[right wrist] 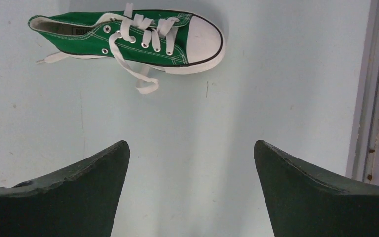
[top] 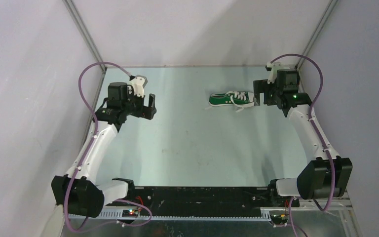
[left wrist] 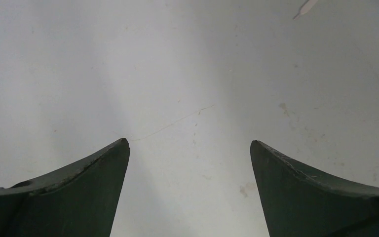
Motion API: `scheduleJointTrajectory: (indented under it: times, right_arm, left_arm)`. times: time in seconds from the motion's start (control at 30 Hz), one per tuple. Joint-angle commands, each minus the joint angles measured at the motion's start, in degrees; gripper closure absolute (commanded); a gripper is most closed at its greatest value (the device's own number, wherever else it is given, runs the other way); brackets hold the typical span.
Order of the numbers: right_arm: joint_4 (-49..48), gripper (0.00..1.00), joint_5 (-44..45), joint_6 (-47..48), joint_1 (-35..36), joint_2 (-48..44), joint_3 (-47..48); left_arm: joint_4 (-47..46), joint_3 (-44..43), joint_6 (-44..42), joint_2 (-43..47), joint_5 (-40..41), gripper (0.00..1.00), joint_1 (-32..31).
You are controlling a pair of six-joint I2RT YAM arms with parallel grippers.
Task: Tie the shoes
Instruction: Move the shoe to the center of the board.
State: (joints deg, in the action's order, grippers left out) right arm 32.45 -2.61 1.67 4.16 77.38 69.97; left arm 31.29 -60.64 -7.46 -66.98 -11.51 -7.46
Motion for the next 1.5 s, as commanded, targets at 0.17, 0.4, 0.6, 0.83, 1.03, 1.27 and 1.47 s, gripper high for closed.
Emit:
scheduleJointTrajectory:
  times: [0.17,0.4,0.6,0.83,1.03,1.27,1.47]
  right_arm:
    - [-1.82,0.1,-4.29,10.8,10.63,2.87,3.7]
    - [-3.21,0.38,1.63,-1.8,18.68,12.08,9.71]
    - [-3.96,0.46,9.72,-9.4,22.15,17.89,11.51]
    - [-6.64,0.5,9.88,-10.08,24.67,23.15,14.62]
    - [-8.9,0.48,11.89,-9.88,26.83,32.63,24.05]
    - [-9.4,0.48,14.91,-8.18,27.68,42.48,34.57]
    - [-8.22,0.55,20.12,-9.3,28.2,44.27,35.52]
  left_arm:
    - [-3.62,3.57,6.71,2.8,-7.49,0.0,0.43]
    - [-3.6,5.36,5.29,5.17,-5.82,0.0,0.43]
    - [-3.81,6.63,2.57,6.58,-6.07,0.01,0.43]
    - [-3.72,7.22,2.26,6.78,-7.05,0.01,0.67]
    - [-3.34,7.17,2.23,6.96,-7.12,0.01,0.83]
    - [-1.89,6.81,1.3,7.39,-6.85,0.01,1.41]
    - [-1.89,6.32,1.33,6.95,-6.9,0.01,2.16]
